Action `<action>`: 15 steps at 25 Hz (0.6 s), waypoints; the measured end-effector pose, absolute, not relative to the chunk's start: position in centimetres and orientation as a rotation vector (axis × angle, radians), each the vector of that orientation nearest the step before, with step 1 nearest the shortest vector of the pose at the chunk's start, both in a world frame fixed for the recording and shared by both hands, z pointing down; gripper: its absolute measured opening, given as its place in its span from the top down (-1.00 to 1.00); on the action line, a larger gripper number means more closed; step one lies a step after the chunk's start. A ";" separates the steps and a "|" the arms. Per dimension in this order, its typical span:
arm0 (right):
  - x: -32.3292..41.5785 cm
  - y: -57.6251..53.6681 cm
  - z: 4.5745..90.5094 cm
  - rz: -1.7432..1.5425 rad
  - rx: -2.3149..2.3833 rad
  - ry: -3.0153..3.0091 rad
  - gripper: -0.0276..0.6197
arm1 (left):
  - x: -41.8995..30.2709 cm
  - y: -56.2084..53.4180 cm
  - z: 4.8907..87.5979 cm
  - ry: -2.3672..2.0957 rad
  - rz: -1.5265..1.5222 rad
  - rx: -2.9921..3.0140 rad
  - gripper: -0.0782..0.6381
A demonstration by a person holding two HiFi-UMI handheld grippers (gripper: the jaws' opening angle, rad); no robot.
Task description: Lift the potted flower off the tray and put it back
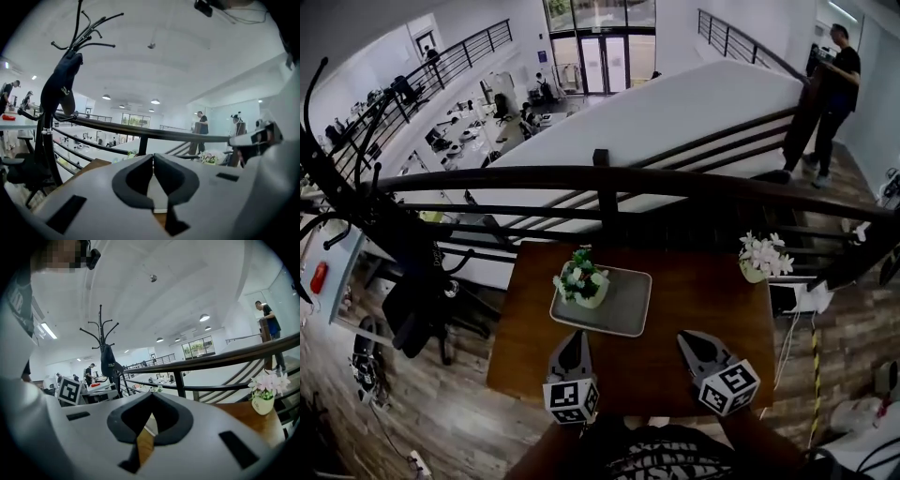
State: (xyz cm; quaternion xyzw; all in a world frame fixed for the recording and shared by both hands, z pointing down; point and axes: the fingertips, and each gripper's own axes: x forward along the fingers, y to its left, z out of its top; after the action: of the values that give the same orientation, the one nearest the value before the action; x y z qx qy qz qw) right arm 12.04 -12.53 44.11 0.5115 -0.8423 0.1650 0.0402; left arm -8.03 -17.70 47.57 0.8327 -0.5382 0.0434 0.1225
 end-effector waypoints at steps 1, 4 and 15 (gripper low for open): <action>12.1 -11.8 44.3 0.499 1.556 -2.589 0.94 | -7.9 -16.6 47.2 -1.571 0.109 2.424 0.74; 12.0 -9.9 44.6 0.477 1.523 -2.617 0.94 | -6.9 -13.9 46.0 -1.559 0.081 2.447 0.76; 10.7 -5.3 45.4 0.355 1.338 -2.674 0.94 | -4.1 -7.9 46.9 -1.559 0.100 2.415 0.76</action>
State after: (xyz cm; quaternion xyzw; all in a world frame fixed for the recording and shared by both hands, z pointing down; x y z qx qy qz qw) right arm 10.67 -5.28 45.37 0.4435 -0.8861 0.1177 0.0652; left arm -4.11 -7.88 46.90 0.8322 -0.5373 0.0345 0.1324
